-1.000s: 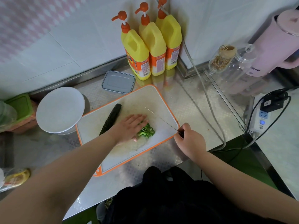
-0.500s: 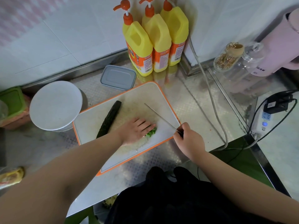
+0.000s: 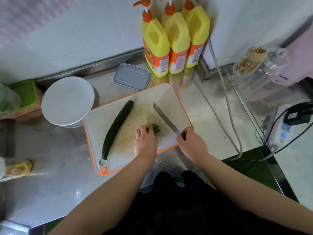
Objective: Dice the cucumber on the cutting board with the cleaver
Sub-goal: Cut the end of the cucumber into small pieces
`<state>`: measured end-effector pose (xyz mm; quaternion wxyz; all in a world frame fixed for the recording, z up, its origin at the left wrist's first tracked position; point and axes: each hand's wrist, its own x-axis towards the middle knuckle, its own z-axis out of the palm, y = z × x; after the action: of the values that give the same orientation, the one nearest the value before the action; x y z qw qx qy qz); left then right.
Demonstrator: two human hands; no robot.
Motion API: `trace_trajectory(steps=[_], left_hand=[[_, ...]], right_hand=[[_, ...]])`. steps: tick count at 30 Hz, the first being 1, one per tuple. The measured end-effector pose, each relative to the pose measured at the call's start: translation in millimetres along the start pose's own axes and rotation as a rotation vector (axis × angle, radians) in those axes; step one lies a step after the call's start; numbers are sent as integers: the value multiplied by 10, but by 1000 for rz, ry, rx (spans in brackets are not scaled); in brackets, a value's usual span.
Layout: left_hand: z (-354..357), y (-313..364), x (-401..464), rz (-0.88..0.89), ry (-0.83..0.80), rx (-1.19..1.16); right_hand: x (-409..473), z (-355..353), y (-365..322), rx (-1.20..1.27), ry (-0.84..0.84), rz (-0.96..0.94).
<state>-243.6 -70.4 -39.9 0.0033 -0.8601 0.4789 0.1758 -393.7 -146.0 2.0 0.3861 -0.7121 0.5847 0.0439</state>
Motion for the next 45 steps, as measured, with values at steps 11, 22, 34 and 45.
trace_trajectory(steps=[11, 22, 34, 45], left_hand=[[26, -55, -30, -163, 86, -236], [66, -187, -69, -83, 147, -404], [-72, -442, 242, 118, 44, -372], [12, -341, -14, 23, 273, -597]], right_hand=[[66, 4, -155, -119, -71, -93], [92, 27, -163, -139, -94, -116], [137, 29, -154, -197, -78, -110], [74, 36, -198, -237, -10, -177]])
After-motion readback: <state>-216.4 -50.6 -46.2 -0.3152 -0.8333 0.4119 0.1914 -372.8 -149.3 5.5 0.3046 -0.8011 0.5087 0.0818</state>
